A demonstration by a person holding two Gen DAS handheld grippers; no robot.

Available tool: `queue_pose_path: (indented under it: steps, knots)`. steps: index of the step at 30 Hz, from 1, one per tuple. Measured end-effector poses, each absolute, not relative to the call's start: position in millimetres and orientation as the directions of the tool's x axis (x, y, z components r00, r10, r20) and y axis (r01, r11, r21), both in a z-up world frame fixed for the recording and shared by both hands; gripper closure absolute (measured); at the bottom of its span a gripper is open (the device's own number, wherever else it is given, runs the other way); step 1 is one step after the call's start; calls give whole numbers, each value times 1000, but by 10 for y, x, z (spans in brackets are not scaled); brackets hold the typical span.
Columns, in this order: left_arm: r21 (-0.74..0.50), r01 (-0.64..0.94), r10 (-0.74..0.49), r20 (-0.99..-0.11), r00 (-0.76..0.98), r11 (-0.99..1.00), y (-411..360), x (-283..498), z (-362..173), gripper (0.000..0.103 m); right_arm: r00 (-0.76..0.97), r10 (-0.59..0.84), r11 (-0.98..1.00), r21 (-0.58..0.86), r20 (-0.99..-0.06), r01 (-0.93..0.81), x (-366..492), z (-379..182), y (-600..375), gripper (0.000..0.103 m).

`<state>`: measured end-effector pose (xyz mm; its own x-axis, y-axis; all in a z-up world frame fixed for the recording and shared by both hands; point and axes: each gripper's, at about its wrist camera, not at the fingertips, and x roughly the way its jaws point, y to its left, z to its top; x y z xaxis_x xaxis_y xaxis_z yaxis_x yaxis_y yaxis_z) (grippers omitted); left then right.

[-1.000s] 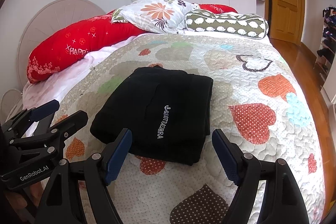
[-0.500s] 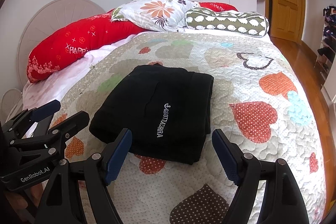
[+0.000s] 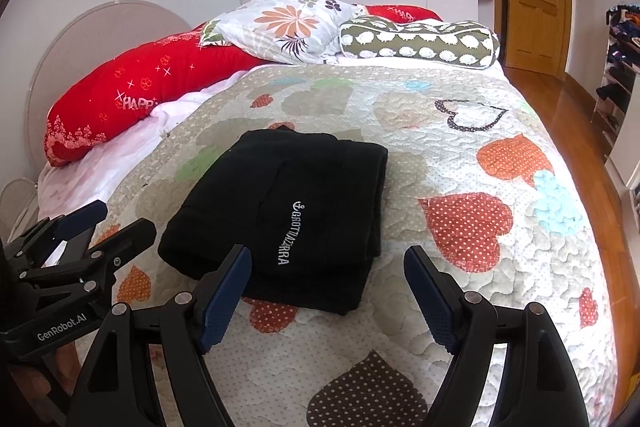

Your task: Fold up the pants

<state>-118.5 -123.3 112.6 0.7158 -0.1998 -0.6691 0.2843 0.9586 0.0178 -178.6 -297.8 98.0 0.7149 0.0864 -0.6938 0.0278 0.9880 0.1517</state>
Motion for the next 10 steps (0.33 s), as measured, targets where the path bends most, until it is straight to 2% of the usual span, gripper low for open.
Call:
queue_pose_path:
  steps: [10]
  knots:
    - [20,293,-207,-661,721,956,-1234,-1213,1151,20,711,89,988,150,-698,24,-1801,960,-2955,23]
